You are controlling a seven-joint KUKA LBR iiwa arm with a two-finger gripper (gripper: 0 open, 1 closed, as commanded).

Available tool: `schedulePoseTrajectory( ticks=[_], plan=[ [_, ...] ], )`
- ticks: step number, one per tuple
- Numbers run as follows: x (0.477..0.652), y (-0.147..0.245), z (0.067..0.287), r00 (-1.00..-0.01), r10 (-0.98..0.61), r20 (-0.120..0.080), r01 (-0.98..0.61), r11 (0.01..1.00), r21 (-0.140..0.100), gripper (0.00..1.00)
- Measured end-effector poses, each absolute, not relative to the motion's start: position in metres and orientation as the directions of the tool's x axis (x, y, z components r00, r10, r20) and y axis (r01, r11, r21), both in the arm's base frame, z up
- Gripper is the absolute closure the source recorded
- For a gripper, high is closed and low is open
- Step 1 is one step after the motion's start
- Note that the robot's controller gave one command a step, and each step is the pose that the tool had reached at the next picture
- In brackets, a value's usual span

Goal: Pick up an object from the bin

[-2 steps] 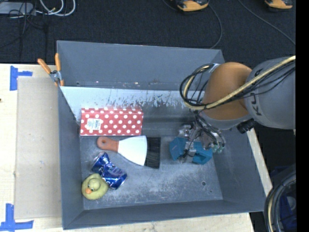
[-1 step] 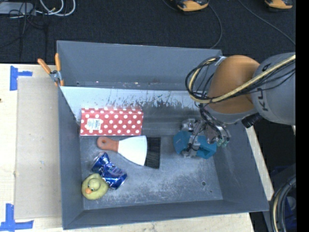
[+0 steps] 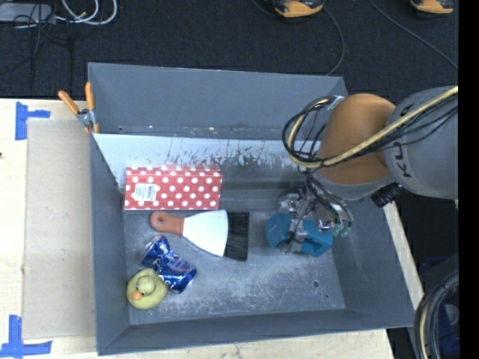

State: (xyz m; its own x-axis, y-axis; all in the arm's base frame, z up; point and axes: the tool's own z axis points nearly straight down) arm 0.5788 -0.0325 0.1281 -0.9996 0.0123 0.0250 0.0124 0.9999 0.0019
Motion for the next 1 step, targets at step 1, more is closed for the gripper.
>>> schedulePoseTrajectory(
  ticks=[1],
  plan=[
    [0.5858, -0.0341, 0.1732, -0.999, -0.038, 0.001, -0.038, 0.999, 0.001, 1.0]
  ],
)
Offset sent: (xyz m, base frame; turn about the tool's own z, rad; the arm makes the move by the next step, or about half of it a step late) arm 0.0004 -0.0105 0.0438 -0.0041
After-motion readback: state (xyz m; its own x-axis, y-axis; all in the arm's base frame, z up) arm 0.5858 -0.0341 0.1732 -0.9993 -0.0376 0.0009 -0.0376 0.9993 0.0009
